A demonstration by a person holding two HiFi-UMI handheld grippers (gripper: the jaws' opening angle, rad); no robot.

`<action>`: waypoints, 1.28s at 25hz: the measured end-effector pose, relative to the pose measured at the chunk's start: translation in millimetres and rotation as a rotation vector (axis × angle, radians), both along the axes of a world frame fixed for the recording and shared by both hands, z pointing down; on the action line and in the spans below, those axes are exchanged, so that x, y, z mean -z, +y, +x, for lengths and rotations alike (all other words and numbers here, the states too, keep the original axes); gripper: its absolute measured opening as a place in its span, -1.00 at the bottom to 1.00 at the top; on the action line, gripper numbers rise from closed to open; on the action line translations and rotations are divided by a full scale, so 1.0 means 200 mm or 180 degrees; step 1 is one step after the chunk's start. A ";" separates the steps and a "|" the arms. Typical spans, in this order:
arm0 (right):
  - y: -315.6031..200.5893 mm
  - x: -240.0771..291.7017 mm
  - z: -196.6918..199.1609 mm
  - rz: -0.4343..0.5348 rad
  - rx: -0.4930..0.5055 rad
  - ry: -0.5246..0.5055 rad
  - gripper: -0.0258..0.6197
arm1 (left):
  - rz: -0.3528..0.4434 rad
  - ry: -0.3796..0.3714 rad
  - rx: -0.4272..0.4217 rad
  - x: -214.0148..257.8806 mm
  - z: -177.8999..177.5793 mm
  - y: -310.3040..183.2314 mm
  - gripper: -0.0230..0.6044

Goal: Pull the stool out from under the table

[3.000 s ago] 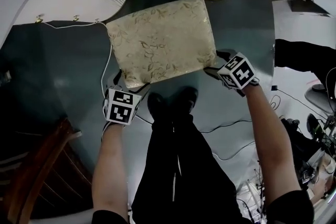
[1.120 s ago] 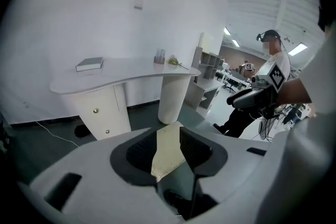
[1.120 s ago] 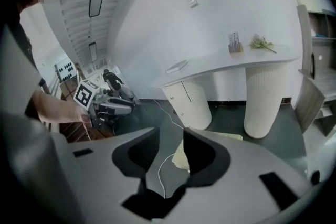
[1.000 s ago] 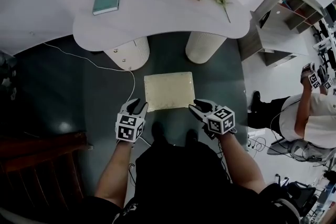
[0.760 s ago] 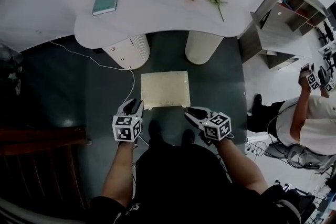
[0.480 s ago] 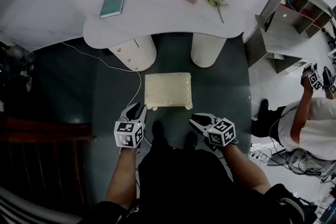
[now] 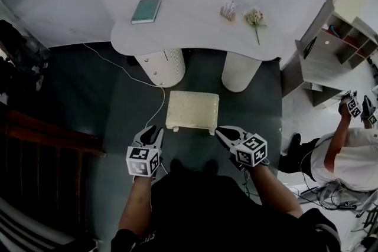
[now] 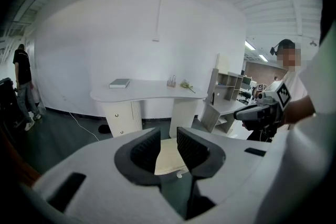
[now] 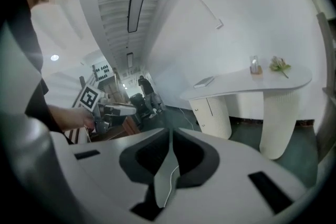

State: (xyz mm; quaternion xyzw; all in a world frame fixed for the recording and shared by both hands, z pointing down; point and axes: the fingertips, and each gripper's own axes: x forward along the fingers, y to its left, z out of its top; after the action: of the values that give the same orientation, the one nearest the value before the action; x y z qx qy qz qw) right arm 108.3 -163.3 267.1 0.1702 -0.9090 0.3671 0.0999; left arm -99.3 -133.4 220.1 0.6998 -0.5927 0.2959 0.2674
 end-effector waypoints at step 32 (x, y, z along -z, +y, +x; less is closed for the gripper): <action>-0.54 1.00 -0.10 0.1339 -0.1067 0.0044 -0.91 | 0.1149 0.0182 -0.0570 0.79 -0.19 -0.66 -0.90</action>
State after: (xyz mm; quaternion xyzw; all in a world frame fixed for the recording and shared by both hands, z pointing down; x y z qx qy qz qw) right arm 88.0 -272.2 67.2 0.3379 -0.9237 0.1804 0.0064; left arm -138.0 -265.1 62.9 0.7944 -0.5637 0.1874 0.1270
